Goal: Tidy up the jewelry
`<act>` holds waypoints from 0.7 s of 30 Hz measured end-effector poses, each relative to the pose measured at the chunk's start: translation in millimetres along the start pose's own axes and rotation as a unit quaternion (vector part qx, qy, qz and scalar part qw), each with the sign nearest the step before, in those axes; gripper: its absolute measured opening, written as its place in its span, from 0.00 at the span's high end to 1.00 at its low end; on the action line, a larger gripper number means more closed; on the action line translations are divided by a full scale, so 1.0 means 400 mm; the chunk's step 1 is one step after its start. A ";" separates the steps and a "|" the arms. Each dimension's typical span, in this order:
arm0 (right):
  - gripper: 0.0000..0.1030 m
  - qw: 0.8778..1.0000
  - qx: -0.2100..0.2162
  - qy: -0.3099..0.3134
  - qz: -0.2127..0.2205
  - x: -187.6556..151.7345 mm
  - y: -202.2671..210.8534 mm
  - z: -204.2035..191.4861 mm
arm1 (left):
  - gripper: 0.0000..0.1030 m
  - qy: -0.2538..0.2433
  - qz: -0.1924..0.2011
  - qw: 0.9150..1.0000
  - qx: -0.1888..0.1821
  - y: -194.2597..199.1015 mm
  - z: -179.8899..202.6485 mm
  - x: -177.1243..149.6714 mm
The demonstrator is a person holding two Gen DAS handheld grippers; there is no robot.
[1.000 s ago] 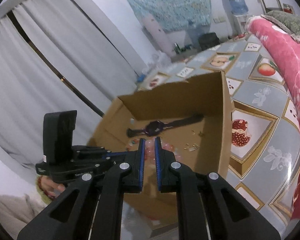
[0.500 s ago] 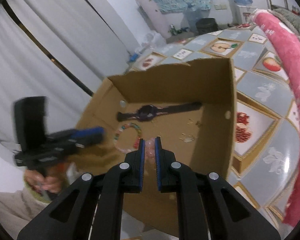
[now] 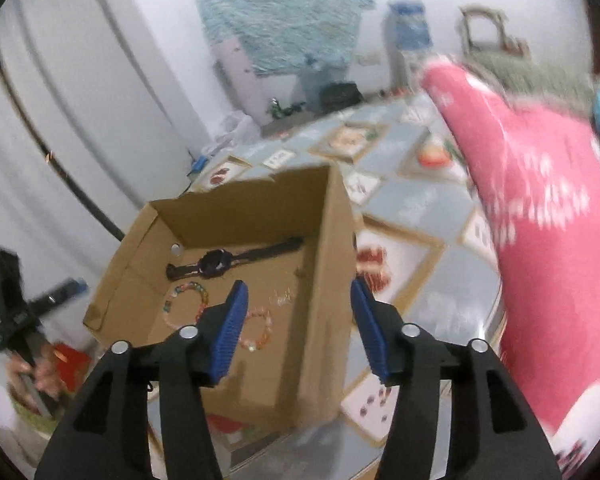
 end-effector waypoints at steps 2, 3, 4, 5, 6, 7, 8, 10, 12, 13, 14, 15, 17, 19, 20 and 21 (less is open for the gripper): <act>0.48 0.998 0.029 -0.046 -0.024 -0.036 -0.025 0.032 | 0.19 0.038 -0.021 0.999 -0.011 -0.027 -0.035 -0.014; 0.48 0.996 0.048 -0.070 -0.039 -0.056 -0.042 0.047 | 0.19 0.047 -0.027 0.998 -0.016 -0.035 -0.043 -0.018; 0.48 0.994 0.062 -0.083 -0.047 -0.069 -0.053 0.053 | 0.19 0.061 -0.038 0.997 -0.025 -0.048 -0.053 -0.025; 0.48 0.991 0.079 -0.094 -0.056 -0.082 -0.067 0.058 | 0.19 0.071 -0.048 0.996 -0.033 -0.059 -0.058 -0.031; 0.48 0.988 0.095 -0.103 -0.064 -0.092 -0.081 0.059 | 0.19 0.079 -0.057 0.994 -0.044 -0.069 -0.062 -0.038; 0.48 0.986 0.108 -0.106 -0.070 -0.100 -0.092 0.055 | 0.19 0.086 -0.072 0.992 -0.057 -0.083 -0.063 -0.047; 0.48 0.984 0.118 -0.108 -0.075 -0.105 -0.102 0.050 | 0.19 0.093 -0.085 0.990 -0.066 -0.094 -0.064 -0.059; 0.51 0.986 0.109 -0.100 -0.078 -0.104 -0.103 0.042 | 0.19 0.095 -0.085 0.990 -0.064 -0.101 -0.053 -0.072; 0.54 0.988 0.094 -0.088 -0.081 -0.102 -0.100 0.030 | 0.19 0.078 -0.081 0.993 -0.047 -0.100 -0.037 -0.081; 0.54 0.989 0.089 -0.084 -0.082 -0.100 -0.098 0.025 | 0.19 0.070 -0.080 0.994 -0.036 -0.099 -0.028 -0.089; 0.54 0.990 0.085 -0.081 -0.082 -0.101 -0.096 0.023 | 0.19 0.062 -0.081 0.994 -0.029 -0.097 -0.018 -0.098; 0.54 0.991 0.077 -0.078 -0.083 -0.102 -0.091 0.020 | 0.19 0.055 -0.083 0.995 -0.026 -0.094 -0.011 -0.105; 0.54 0.991 0.070 -0.075 -0.083 -0.105 -0.083 0.023 | 0.19 0.038 -0.088 0.995 -0.020 -0.085 0.004 -0.127; 0.54 0.991 0.069 -0.080 -0.083 -0.115 -0.072 0.029 | 0.19 0.037 -0.092 0.995 -0.020 -0.076 0.006 -0.145; 0.54 0.991 0.069 -0.082 -0.082 -0.123 -0.064 0.032 | 0.19 0.037 -0.094 0.995 -0.022 -0.069 0.006 -0.155; 0.54 0.991 0.068 -0.084 -0.082 -0.126 -0.059 0.032 | 0.19 0.038 -0.094 0.995 -0.024 -0.066 0.005 -0.161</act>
Point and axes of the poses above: each gripper's, at about its wrist camera, not at the fingertips, and y roughly against the way its jaws point, z to its right, x to its top, the point moved 2 cm from there along -y, roughly the way its jaws point, and after that the axes turned 12 degrees about y, right-handed, at the moved point
